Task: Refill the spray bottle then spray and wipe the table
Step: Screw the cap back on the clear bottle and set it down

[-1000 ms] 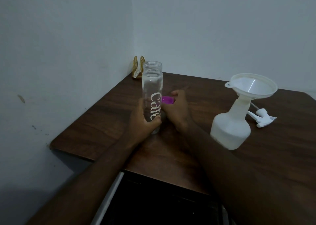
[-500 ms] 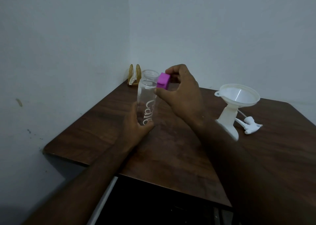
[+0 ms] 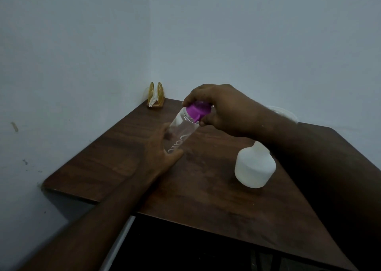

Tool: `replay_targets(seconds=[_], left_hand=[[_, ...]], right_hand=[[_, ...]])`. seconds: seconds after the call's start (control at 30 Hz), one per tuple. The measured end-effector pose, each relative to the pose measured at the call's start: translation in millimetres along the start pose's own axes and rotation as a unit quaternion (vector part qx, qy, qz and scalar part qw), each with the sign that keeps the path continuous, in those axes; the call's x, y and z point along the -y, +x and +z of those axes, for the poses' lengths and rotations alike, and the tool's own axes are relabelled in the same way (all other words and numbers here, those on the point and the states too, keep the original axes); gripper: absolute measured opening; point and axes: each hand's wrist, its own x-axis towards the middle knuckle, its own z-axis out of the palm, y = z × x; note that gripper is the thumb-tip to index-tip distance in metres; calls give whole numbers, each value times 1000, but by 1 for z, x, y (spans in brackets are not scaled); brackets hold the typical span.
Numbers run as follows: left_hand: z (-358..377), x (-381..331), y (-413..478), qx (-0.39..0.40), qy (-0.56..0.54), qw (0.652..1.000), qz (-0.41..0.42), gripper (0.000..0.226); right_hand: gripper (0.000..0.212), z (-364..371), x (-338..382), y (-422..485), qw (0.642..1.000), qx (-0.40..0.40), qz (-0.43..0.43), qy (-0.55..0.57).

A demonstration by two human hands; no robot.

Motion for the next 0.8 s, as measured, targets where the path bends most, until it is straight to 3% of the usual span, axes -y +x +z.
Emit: replay_targets(seconds=[0.23, 0.5, 0.67, 0.8], left_hand=[[3, 1, 6, 54, -19, 998, -41, 72], [10, -3, 15, 67, -35, 994, -79, 85], [18, -2, 14, 59, -33, 996, -61, 84], [15, 0, 14, 55, -37, 996, -61, 84]], right_hand=[[46, -3, -4, 8, 998, 42, -27, -48], [49, -6, -5, 19, 994, 39, 19, -104], [67, 2, -11, 21, 987, -11, 105, -124], [75, 1, -9, 20, 992, -1, 100, -79]])
